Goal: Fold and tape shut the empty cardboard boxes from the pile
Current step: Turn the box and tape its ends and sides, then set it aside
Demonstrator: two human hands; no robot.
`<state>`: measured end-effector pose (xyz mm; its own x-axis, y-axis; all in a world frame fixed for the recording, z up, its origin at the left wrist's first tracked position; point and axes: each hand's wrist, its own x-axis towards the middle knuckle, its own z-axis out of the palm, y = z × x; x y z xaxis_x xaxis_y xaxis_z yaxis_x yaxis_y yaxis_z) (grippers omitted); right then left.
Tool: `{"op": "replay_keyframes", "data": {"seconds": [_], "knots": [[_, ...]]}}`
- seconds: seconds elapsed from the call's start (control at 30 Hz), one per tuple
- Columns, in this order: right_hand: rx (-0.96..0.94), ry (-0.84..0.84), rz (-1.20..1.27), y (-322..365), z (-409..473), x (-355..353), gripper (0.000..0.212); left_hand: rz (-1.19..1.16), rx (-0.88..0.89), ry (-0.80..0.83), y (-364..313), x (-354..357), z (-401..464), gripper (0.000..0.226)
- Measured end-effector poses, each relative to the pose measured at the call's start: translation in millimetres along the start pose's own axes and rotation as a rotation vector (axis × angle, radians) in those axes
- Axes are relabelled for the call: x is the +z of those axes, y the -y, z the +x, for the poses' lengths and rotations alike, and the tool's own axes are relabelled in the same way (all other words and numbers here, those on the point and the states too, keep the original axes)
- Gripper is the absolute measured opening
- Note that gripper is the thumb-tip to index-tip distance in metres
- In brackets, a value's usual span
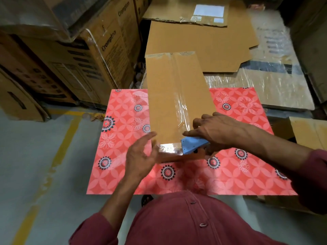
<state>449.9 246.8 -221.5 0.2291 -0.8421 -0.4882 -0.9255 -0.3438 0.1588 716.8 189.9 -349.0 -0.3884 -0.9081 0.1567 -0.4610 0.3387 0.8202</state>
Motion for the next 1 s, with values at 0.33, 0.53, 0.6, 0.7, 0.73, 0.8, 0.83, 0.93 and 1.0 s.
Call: {"op": "replay_keyframes", "data": {"seconds": [0.33,0.53,0.6,0.7,0.73,0.8,0.83,0.93,1.0], "knots": [[-0.038,0.135,0.027,18,-15,-19,0.049,0.600,0.648,0.355,22,55,-6,0.084],[-0.015,0.237,0.028,-11,-31,-18,0.041,0.541,0.627,0.327,23,56,-6,0.085],[0.043,0.312,0.014,-30,-47,-12,0.047,0.531,0.621,0.322,24,57,-6,0.085],[0.098,0.346,0.043,-44,-63,-2,0.055,0.511,0.624,0.306,23,60,-9,0.084],[0.107,0.344,0.057,-46,-64,1,0.057,0.507,0.622,0.301,22,61,-10,0.084],[0.105,0.317,0.066,-48,-61,6,0.057,0.515,0.602,0.281,19,62,-13,0.085],[0.101,0.304,0.068,-49,-61,7,0.055,0.523,0.598,0.268,15,63,-14,0.085],[0.094,0.283,0.091,-52,-61,11,0.054,0.537,0.667,0.279,-9,76,-11,0.085],[0.096,0.261,0.113,-54,-64,14,0.054,0.522,0.732,0.340,-32,98,-5,0.084]]}}
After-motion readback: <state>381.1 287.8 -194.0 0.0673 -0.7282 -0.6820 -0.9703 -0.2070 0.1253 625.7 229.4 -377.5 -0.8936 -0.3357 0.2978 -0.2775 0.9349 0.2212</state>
